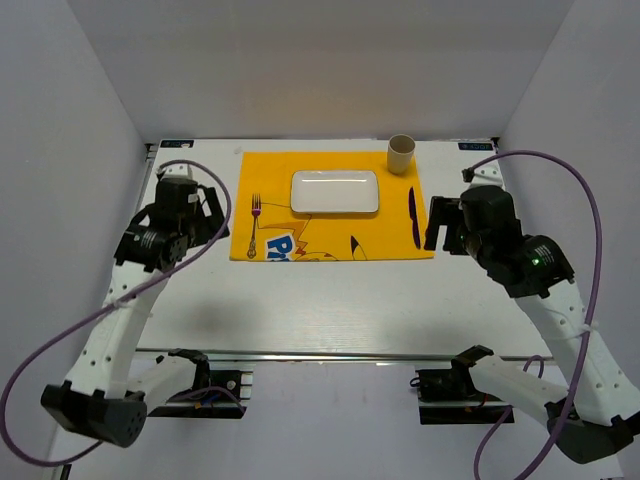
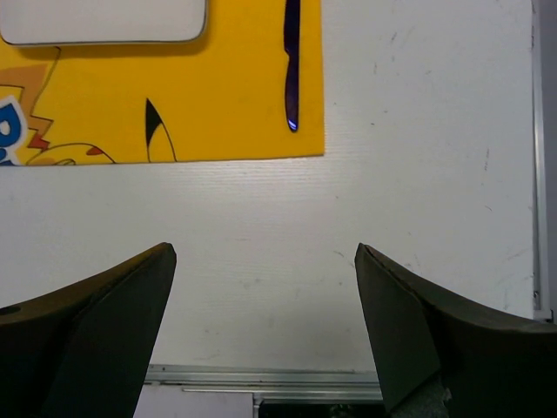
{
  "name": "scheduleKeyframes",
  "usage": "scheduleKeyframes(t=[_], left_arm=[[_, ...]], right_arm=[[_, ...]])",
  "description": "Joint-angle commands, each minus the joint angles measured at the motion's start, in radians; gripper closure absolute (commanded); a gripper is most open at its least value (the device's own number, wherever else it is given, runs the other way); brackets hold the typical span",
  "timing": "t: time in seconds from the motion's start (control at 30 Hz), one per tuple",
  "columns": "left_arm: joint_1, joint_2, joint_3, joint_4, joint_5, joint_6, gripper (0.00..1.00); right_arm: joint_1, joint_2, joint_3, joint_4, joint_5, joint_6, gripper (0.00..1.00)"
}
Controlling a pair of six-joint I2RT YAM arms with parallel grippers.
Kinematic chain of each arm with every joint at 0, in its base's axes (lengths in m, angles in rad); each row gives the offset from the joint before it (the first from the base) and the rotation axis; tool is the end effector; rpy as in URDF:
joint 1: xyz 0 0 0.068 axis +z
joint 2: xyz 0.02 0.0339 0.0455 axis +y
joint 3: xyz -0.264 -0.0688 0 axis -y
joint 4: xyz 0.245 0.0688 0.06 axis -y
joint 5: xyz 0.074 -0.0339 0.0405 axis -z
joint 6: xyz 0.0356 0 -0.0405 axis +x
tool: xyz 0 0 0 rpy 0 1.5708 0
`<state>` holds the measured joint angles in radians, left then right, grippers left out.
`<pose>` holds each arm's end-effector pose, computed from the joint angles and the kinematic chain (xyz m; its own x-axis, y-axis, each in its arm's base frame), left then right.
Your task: Set the dinner table for one person
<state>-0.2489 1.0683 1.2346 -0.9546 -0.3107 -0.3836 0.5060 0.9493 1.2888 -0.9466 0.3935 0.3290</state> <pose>0.1971 -0.0389 0.3681 -0.6469 -0.2032 -0.7350 -0.2335 0.9703 -0.0628 0.1510 0.0681 0.4053 -0.5279 0.0486 -0.8479 -0.0017 0.9983 0.0584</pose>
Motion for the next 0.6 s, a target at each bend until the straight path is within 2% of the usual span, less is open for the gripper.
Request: scheduleKeyframes(t=[0.0,0.17,0.4,0.57], left_arm=[[-0.007,-0.092,-0.023,-0.073,-0.017,-0.047,0.02],[0.002,-0.247,-0.006,-0.148,-0.060,-0.098,0.02],[0.002,-0.272,0.008,-0.208,-0.030,-0.090,0.02],[0.002,-0.310,-0.020,-0.188,-0.034,-0.084,0.02]], right_arm=[[0.008,-0.033,0.034,-0.104,0.077,-0.013,0.11],[0.005,-0.115,-0.009,-0.077,0.086,-0.015,0.11],[0.005,-0.184,-0.045,-0.072,0.107,-0.007,0.11],[0.005,-0.247,-0.078,-0.058,0.139,-0.012,0.11]])
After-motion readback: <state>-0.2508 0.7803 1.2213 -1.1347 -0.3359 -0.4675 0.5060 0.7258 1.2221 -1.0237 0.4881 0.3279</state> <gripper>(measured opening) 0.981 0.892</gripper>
